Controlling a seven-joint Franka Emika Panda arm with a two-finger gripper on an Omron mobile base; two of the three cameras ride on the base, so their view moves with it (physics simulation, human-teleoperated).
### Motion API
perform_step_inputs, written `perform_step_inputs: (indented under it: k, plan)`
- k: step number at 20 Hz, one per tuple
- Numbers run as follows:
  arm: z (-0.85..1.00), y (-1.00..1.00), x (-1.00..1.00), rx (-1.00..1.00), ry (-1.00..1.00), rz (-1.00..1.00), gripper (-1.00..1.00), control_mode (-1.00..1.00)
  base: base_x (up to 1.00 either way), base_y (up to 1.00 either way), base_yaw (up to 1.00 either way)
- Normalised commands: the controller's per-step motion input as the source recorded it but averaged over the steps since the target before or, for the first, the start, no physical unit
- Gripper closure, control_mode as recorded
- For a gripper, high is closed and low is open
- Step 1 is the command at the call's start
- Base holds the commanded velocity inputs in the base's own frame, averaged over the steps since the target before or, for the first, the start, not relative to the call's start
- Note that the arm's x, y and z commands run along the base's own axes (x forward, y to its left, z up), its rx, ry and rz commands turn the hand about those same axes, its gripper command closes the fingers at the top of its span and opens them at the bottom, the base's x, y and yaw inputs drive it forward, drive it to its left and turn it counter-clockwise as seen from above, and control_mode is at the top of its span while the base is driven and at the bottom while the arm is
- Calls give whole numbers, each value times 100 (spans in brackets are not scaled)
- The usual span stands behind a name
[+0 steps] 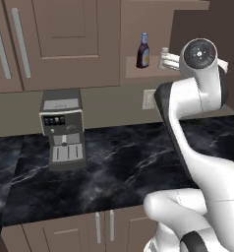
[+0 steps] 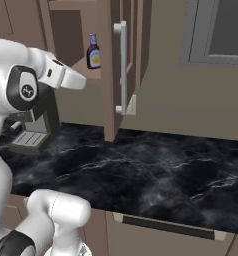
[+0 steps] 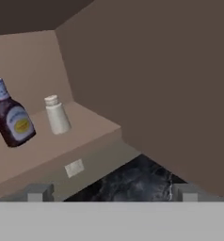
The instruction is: Move the shaker and condiment bottle from the cabinet to the dining counter.
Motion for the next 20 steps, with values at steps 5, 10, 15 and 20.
perform_step_inputs:
  k: [5, 10, 15, 20]
  plan:
    - [28, 0, 46, 0, 17, 19, -100, -100, 0, 0, 0]
    - [14, 0, 42, -4, 5, 22, -100, -100, 0, 0, 0]
    - [-11, 0, 44, -5, 0, 28, -100, -100, 0, 0, 0]
    - [-25, 1, 44, -6, -1, 24, -100, -100, 0, 0, 0]
